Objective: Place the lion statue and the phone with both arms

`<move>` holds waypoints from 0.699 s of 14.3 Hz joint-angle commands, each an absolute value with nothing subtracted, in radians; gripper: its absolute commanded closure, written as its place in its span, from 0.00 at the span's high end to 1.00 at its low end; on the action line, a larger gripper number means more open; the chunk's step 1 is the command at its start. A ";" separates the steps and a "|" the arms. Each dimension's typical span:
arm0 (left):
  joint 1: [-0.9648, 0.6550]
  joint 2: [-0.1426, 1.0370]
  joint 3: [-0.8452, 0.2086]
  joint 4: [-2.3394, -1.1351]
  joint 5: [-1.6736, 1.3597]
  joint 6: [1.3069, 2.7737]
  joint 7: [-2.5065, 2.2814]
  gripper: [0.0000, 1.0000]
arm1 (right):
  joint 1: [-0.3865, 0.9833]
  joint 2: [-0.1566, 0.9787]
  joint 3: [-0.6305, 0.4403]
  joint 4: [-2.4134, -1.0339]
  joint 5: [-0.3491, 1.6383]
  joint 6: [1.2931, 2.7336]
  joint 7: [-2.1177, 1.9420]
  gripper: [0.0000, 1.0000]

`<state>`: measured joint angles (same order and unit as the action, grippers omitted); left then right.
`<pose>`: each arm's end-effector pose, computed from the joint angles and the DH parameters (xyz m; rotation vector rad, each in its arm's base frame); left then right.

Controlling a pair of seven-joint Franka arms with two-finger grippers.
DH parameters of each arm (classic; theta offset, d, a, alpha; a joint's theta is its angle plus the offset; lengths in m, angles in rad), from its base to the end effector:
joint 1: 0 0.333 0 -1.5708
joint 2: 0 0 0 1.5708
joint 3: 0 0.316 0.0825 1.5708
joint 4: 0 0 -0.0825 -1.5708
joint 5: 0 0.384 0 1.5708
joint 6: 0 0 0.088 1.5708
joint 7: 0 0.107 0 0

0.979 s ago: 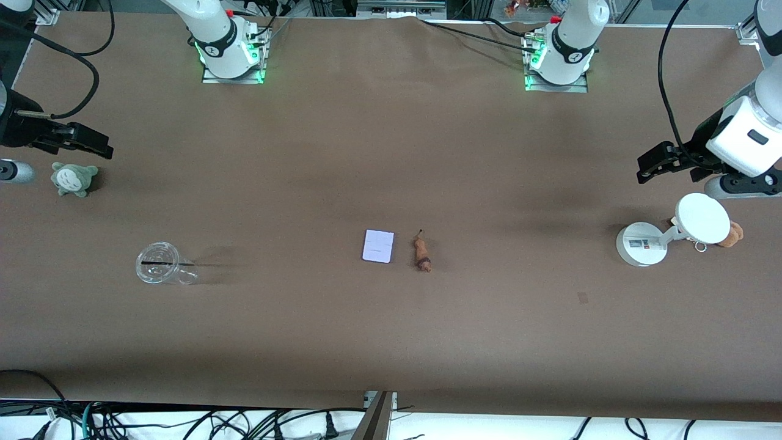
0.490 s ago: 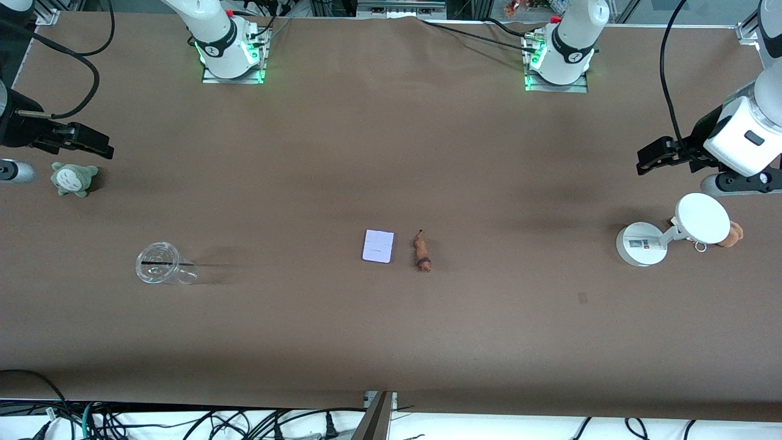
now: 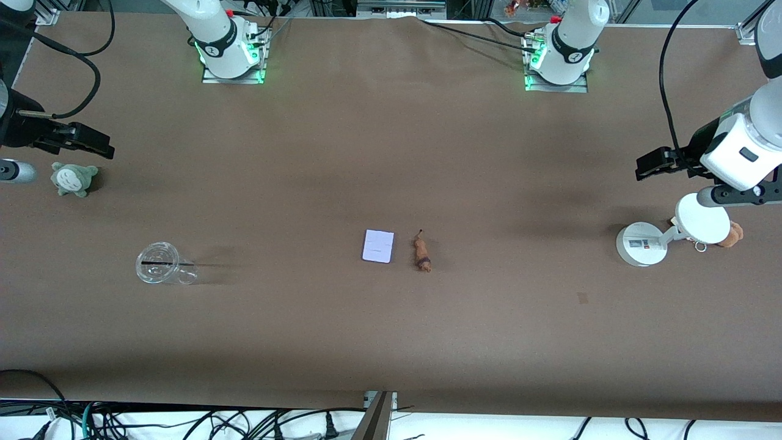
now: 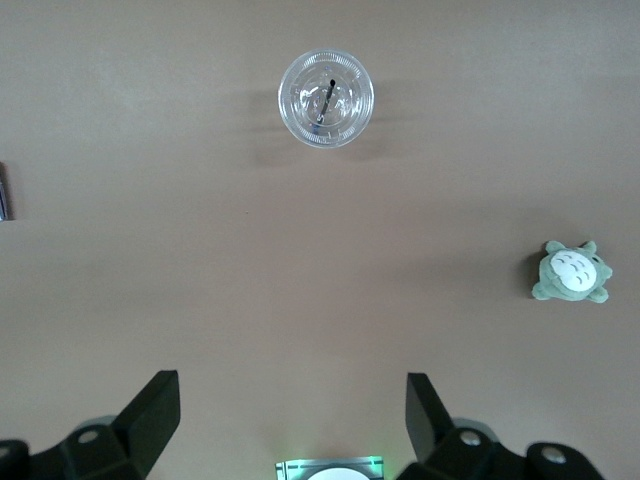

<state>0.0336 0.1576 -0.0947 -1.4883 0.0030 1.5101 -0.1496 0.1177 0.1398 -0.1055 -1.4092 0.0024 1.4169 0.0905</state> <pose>0.5919 -0.0317 0.5680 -3.1289 -0.1388 0.2127 0.5807 0.0120 0.6080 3.1135 -0.1215 -0.2036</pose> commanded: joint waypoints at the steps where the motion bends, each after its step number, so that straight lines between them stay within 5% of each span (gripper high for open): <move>1: 0.040 0.178 -0.095 -1.463 0.003 1.493 -0.130 1.00 | 0.110 0.137 -0.100 -1.411 0.017 1.420 0.089 1.00; 10: 0.051 0.190 -0.094 -1.466 0.003 1.488 -0.129 1.00 | 0.107 0.137 -0.100 -1.411 0.017 1.420 0.084 1.00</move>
